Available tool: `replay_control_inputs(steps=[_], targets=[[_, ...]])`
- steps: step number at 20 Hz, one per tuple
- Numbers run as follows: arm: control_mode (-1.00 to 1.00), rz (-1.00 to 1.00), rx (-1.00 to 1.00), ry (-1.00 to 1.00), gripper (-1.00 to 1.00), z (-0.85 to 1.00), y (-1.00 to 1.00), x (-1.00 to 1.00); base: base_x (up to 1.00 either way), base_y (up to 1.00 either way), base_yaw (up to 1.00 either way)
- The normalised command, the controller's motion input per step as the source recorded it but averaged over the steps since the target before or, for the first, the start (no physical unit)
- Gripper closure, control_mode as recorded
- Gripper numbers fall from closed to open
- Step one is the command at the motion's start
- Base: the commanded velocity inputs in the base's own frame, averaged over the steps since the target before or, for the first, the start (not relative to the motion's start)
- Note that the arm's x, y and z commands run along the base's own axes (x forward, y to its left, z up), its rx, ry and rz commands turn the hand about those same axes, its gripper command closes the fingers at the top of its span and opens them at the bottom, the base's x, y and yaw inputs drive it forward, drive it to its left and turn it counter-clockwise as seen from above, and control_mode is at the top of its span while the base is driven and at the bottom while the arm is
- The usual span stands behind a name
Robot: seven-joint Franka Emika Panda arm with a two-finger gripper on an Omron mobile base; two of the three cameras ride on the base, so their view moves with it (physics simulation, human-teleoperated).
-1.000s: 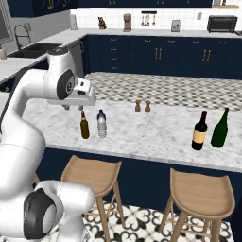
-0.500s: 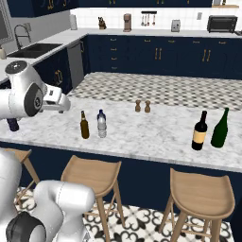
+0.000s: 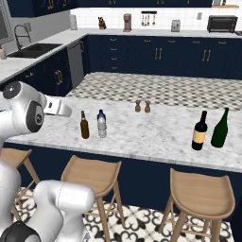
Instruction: Move the plastic bottles in the middle to the plastics group, and the glass bottles in the middle to the glass group.
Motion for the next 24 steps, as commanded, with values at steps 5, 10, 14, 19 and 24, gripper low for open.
replay_control_inputs(steps=[5,10,14,19,24], targets=[[-1.00,-0.12,0.00,0.00,-1.00,-0.02,0.00,0.38,0.00,0.00,0.00],[-1.00,-0.09,0.01,0.00,-1.00,0.00,0.00,0.40,0.00,0.00,0.00],[-1.00,-0.02,0.02,0.00,-1.00,-0.01,0.11,0.56,0.00,0.00,0.00],[-1.00,0.00,0.02,0.00,-1.00,-0.11,0.12,0.53,0.00,0.00,0.00],[-1.00,0.00,0.00,-0.04,-1.00,-0.39,0.01,0.32,0.00,0.00,0.00]])
